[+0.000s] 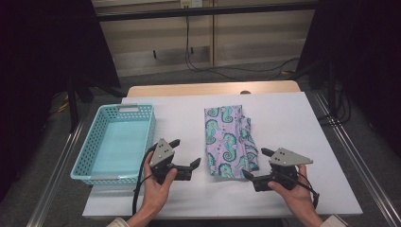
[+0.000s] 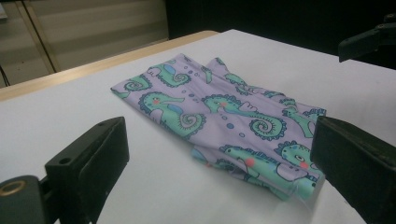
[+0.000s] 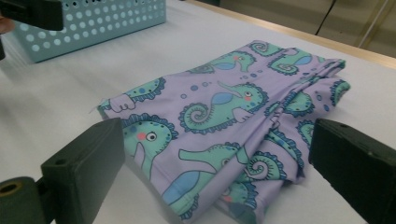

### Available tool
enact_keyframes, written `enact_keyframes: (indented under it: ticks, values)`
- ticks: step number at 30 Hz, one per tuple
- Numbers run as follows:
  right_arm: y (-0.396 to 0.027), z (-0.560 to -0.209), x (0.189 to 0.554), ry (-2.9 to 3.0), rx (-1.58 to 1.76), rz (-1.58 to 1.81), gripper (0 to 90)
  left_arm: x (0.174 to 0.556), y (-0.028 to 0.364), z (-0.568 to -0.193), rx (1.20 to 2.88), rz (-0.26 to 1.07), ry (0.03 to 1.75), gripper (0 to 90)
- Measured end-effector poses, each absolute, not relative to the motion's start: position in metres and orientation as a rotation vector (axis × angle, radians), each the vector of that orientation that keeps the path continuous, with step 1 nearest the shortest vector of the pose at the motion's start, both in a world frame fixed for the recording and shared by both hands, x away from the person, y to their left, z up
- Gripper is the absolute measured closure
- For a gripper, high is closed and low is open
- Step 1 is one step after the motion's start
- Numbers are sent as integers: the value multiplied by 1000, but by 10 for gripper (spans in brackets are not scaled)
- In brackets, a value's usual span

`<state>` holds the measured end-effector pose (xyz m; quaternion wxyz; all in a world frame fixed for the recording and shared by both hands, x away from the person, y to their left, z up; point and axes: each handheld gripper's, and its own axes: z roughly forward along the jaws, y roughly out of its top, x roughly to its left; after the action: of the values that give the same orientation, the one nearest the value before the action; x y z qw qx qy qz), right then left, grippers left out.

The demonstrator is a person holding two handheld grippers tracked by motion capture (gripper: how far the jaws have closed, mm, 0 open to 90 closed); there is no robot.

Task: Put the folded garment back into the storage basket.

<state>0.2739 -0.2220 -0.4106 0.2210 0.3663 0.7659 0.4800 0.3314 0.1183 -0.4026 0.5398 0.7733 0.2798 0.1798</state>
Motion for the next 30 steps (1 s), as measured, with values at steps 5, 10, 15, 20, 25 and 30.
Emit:
enact_keyframes:
  ticks: [5, 10, 15, 20, 25, 30]
  values:
    - [-220, -405, 277, 2188, 995, 1315, 37, 336, 111, -401, 1863, 459, 629, 48]
    - [-215, -401, 279, 2262, 967, 1310, 32, 347, 102, -404, 1862, 461, 638, 42]
    - [-211, -399, 286, 2363, 953, 1330, 30, 364, 92, -405, 1870, 463, 651, 43]
    - [-206, -400, 292, 2414, 936, 1307, 27, 369, 81, -405, 1901, 431, 634, 41]
    - [-201, -400, 296, 2445, 921, 1303, 44, 378, 74, -407, 1885, 437, 634, 41]
    - [-194, -401, 301, 2464, 907, 1266, 62, 397, 69, -408, 1862, 470, 650, 26]
